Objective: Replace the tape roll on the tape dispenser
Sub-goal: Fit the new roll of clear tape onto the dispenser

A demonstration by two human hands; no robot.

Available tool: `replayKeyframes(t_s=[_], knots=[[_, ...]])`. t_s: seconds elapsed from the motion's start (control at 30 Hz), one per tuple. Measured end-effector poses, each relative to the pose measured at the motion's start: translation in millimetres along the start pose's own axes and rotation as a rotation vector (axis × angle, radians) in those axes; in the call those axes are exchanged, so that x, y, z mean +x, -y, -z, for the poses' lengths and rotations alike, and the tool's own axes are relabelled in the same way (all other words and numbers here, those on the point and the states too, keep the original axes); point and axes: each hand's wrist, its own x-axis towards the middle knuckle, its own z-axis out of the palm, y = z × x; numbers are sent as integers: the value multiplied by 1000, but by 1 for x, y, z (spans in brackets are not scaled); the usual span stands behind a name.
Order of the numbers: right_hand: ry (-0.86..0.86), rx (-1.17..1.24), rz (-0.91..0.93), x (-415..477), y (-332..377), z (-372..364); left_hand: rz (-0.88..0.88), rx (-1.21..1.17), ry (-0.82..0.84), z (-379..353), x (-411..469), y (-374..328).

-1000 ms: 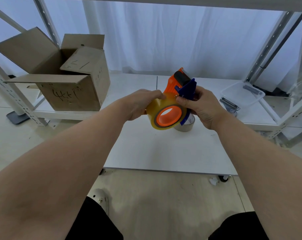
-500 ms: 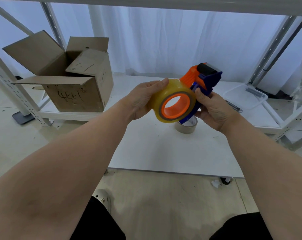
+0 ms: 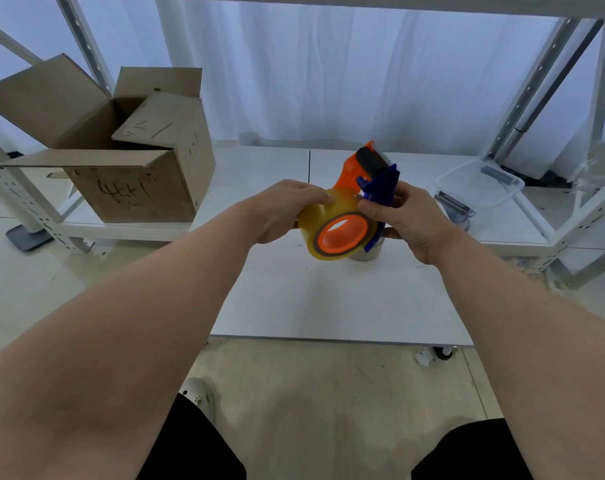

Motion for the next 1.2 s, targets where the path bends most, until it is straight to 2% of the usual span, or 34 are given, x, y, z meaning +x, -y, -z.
replayKeyframes(t_s=[0.23,0.37,0.43,0.57,0.63,0.83,0.97,1.03,1.13,1.2], knots=[[37,-88,77,2,8,-10,-15,70,-23,1,0,-1],[57,-9,53,2,11,-15,-72,106,-39,4,-7,-5],[78,75,21,3,12,-12,-113,38,-10,10,-12,-9],[87,298,-28,5,13,-6,-194,-312,19,15,-21,-14],[72,348,-33,5,13,-5,-208,-346,23,16,-22,-16],[19,204,-35,0,10,-9,-105,-66,13,18,-18,-9],[-9,165,-19,1,11,-9,-77,-54,11,17,-15,-9],[-38,167,-12,2,11,-9,-107,-50,-33,15,-15,-10],[-115,138,-19,5,9,-10,-244,120,-170,10,-12,-12],[-151,114,-42,5,8,-10,-265,240,-152,7,-11,-11]])
